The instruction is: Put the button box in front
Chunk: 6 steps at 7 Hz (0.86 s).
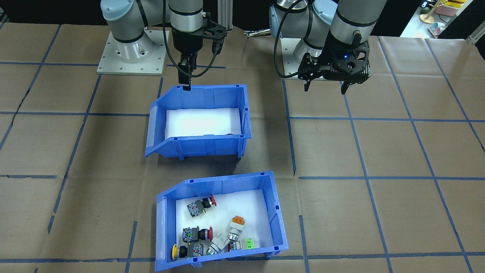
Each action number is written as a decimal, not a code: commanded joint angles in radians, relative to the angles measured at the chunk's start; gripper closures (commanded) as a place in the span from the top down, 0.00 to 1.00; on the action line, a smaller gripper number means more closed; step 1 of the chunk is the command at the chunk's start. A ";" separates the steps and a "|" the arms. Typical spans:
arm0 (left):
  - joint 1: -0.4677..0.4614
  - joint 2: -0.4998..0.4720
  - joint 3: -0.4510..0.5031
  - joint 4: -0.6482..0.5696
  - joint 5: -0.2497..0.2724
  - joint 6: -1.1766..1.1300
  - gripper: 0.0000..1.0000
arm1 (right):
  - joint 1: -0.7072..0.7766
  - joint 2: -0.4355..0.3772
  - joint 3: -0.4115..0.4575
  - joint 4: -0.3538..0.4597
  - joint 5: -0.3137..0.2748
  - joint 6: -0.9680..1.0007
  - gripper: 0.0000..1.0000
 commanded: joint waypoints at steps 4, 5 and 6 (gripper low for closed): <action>0.000 -0.006 -0.012 0.005 0.004 -0.005 0.99 | -0.374 -0.069 -0.079 0.053 0.017 0.246 1.00; 0.000 -0.006 -0.012 0.005 0.004 -0.003 0.99 | -0.403 -0.058 -0.116 0.054 0.025 0.422 1.00; 0.000 -0.006 -0.012 0.005 0.002 -0.001 0.99 | -0.426 -0.031 -0.136 0.056 0.028 0.628 1.00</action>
